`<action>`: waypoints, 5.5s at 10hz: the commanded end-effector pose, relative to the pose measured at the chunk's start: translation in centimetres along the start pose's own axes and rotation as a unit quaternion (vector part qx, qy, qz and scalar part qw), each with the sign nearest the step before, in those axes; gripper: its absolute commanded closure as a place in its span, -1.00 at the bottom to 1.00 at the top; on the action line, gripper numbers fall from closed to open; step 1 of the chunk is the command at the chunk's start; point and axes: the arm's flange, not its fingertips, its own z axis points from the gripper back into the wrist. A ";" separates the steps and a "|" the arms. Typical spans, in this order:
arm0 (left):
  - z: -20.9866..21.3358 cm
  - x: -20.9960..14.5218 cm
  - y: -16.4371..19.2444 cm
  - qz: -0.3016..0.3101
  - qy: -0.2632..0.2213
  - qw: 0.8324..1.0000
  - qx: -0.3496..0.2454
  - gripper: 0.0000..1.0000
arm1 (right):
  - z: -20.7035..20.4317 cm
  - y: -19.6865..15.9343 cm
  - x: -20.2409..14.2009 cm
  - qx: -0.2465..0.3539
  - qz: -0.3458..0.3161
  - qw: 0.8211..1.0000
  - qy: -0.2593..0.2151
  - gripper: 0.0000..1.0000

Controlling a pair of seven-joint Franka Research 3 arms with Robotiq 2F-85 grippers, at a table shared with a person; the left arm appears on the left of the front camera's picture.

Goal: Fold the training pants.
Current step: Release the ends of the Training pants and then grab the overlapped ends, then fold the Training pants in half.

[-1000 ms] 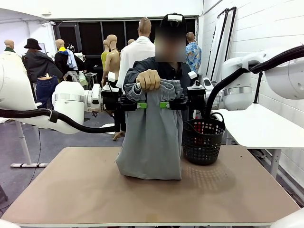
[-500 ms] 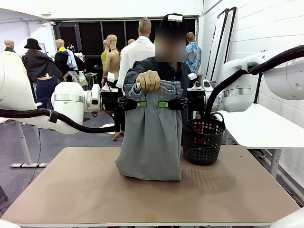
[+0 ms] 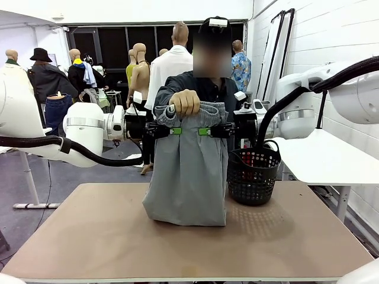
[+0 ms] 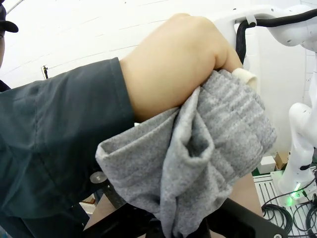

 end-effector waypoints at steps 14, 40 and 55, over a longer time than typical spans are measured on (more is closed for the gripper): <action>-0.1 0.1 0.2 -0.013 0.028 0.999 0.012 1.00 | 0.0 0.0 0.0 0.000 0.000 1.000 0.000 1.00; -0.1 0.1 0.2 -0.013 0.028 0.999 0.012 1.00 | 0.0 0.0 0.0 0.000 0.000 1.000 0.000 1.00; 1.9 -0.9 -2.2 0.045 0.034 0.998 0.017 1.00 | -2.1 0.8 -2.5 0.012 -0.040 0.999 0.025 1.00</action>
